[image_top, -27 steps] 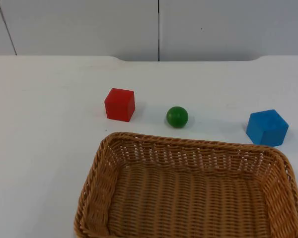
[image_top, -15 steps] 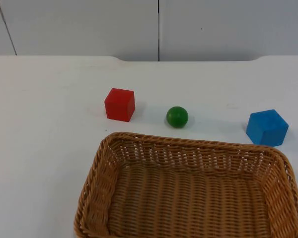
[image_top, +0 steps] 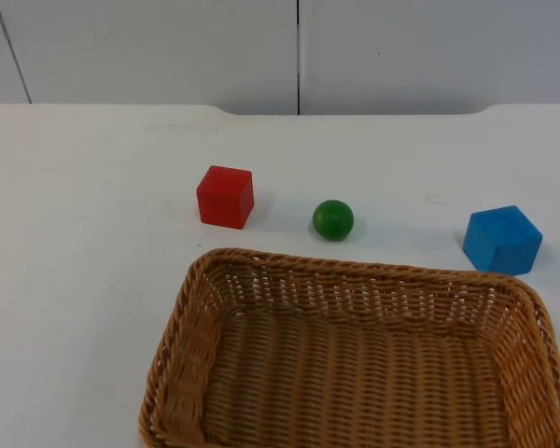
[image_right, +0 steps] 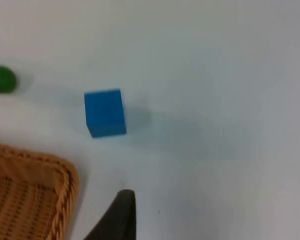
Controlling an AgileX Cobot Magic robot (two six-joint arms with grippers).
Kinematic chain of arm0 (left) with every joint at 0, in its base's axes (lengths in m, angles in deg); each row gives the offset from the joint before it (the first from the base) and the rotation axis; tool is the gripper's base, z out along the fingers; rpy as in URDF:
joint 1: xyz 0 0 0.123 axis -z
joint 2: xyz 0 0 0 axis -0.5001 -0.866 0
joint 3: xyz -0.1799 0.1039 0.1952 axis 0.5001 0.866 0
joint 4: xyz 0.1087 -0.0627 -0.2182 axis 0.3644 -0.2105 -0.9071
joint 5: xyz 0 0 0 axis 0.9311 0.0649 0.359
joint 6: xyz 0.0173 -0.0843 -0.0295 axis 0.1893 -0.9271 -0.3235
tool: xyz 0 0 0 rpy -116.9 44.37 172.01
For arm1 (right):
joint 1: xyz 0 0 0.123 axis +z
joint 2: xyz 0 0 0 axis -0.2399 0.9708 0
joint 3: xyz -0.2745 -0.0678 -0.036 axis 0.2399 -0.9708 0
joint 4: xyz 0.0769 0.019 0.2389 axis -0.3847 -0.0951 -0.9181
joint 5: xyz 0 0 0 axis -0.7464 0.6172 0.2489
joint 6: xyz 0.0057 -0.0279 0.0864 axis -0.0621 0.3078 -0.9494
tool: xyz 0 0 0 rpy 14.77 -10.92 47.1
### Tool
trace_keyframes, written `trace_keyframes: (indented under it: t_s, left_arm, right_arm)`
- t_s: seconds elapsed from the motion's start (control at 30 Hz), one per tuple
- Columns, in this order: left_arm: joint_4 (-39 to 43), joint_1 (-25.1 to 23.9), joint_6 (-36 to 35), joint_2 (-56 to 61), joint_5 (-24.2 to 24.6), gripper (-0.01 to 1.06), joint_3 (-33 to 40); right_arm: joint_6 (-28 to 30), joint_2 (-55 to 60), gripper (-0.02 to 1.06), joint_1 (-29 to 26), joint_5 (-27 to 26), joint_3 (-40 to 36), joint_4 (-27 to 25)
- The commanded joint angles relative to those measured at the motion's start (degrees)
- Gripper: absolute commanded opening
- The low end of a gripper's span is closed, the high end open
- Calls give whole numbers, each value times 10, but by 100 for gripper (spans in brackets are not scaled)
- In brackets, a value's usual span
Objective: Place all geometric objects except the red cube into the basket.
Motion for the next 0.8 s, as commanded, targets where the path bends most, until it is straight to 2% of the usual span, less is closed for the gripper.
trace_keyframes:
  t_s: [0.0, 0.27, 0.4, 0.5, 0.6, 0.73, 0.77]
  left_arm:
    - [-12, -2, 2, -32, -21, 105, -4]
    - [-24, -2, 20, -89, -17, 105, -4]
    - [-63, -2, 55, -128, -18, 105, -5]
    - [-126, 2, 113, -196, -17, 102, -26]
    - [-131, 20, 120, -239, -17, 99, -51]
    - [-128, 78, 120, -338, -19, 96, -121]
    - [-128, 78, 120, -338, -19, 96, -121]
  right_arm:
    - [0, 44, 105, 2, 0, 4, -2]
    - [0, 72, 105, 2, 9, 4, -2]
    - [-3, 73, 105, 2, 9, 4, -2]
    - [-6, 73, 105, 2, 8, 4, -3]
    - [-6, 75, 105, 2, 8, 4, -3]
    - [-6, 75, 105, 2, 8, 4, -3]
    - [-6, 75, 105, 2, 8, 4, -3]
